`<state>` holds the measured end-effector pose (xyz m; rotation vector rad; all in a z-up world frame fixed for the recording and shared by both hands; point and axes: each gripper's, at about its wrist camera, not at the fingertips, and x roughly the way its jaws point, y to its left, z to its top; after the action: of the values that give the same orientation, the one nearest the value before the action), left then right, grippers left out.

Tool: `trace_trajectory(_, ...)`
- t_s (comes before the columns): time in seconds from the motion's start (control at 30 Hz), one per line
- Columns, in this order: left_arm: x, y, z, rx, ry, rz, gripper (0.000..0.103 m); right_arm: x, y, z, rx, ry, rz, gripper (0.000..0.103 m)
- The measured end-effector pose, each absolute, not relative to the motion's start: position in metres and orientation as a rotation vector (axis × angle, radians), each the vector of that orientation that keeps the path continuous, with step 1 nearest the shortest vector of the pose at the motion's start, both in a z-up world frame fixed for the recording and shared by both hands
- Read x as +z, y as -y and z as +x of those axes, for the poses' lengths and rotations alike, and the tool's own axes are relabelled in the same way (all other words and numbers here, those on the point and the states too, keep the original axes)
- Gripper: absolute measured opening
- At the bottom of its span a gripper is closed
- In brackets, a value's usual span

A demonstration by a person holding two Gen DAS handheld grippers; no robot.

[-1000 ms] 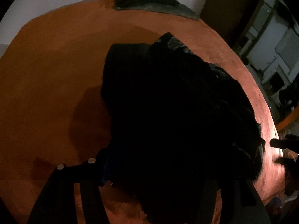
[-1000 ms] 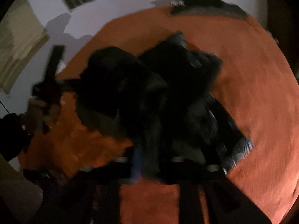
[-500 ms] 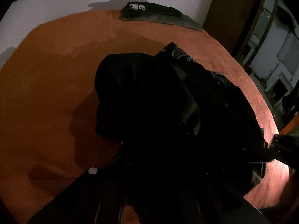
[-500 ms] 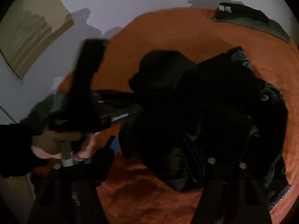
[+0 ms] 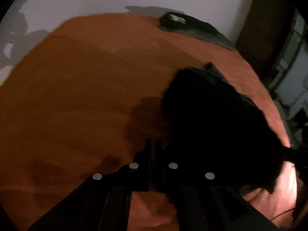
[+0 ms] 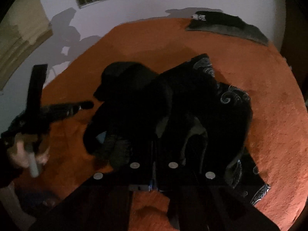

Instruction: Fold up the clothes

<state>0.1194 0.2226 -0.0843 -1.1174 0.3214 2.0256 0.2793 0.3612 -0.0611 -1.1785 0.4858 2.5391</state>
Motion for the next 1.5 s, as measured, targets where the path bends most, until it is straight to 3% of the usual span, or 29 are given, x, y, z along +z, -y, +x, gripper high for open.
trace_trajectory(0.07, -0.091, -0.213, 0.107, 2.020, -0.273, -1.208, 0.003, -0.059, -0.358, 0.281, 2.497, -0.342, -1.151, 0.001)
trace_trajectory(0.23, -0.089, -0.225, 0.131, 1.778, -0.209, -1.239, 0.008, -0.053, -0.388, 0.302, 2.375, -0.476, -1.080, 0.001)
trace_trajectory(0.27, -0.089, -0.228, 0.138, 1.728, -0.202, -1.237, 0.018, -0.050, -0.389, 0.308, 2.365, -0.478, -1.063, 0.001)
trace_trajectory(0.3, -0.087, -0.234, 0.146, 1.721, -0.225, -1.208, 0.035, -0.048, -0.390, 0.314, 2.353, -0.481, -1.049, 0.001)
trace_trajectory(0.37, -0.082, -0.244, 0.163, 1.708, -0.270, -1.151, 0.054, -0.051, -0.394, 0.329, 2.314, -0.495, -1.039, 0.000)
trace_trajectory(0.4, -0.080, -0.250, 0.171, 1.700, -0.292, -1.122, 0.058, -0.052, -0.396, 0.337, 2.292, -0.501, -1.036, 0.000)
trace_trajectory(0.67, -0.095, -0.277, 0.174, 1.783, -0.528, -1.026, 0.060, -0.071, -0.398, 0.360, 2.371, -0.699, -1.099, 0.000)
trace_trajectory(0.73, -0.104, -0.274, 0.165, 1.773, -0.487, -1.079, 0.060, -0.063, -0.389, 0.342, 2.467, -0.693, -1.109, 0.013)
trace_trajectory(0.8, -0.108, -0.270, 0.161, 1.756, -0.434, -1.111, 0.058, -0.055, -0.380, 0.322, 2.554, -0.663, -1.116, 0.069)
trace_trajectory(0.83, -0.111, -0.268, 0.158, 1.747, -0.408, -1.127, 0.050, -0.051, -0.376, 0.312, 2.592, -0.648, -1.106, 0.077)
trace_trajectory(0.87, -0.114, -0.269, 0.159, 1.755, -0.412, -1.130, 0.014, -0.048, -0.373, 0.300, 2.612, -0.621, -1.104, 0.078)
trace_trajectory(0.9, -0.115, -0.266, 0.158, 1.772, -0.413, -1.133, 0.009, -0.046, -0.370, 0.288, 2.631, -0.593, -1.102, 0.078)
trace_trajectory(0.97, -0.114, -0.258, 0.154, 1.801, -0.386, -1.137, 0.009, -0.048, -0.366, 0.261, 2.617, -0.493, -1.156, 0.078)
trace_trajectory(1.03, -0.110, -0.250, 0.150, 1.816, -0.355, -1.143, 0.009, -0.059, -0.361, 0.238, 2.591, -0.387, -1.226, 0.069)
trace_trajectory(1.07, -0.108, -0.245, 0.148, 1.823, -0.340, -1.146, 0.008, -0.065, -0.359, 0.227, 2.586, -0.343, -1.264, 0.032)
trace_trajectory(1.1, -0.105, -0.240, 0.145, 1.833, -0.331, -1.142, 0.008, -0.072, -0.359, 0.218, 2.583, -0.309, -1.308, 0.005)
trace_trajectory(1.27, -0.073, -0.226, 0.114, 1.932, -0.269, -1.132, 0.008, -0.031, -0.397, 0.238, 2.542, -0.394, -0.977, 0.004)
trace_trajectory(1.4, -0.031, -0.241, 0.058, 1.951, -0.187, -1.136, 0.008, 0.023, -0.454, 0.221, 2.537, -0.420, -0.880, 0.003)
trace_trajectory(1.5, 0.024, -0.279, 0.033, 1.953, -0.254, -0.983, 0.008, 0.064, -0.487, 0.193, 2.536, -0.392, -0.826, 0.003)
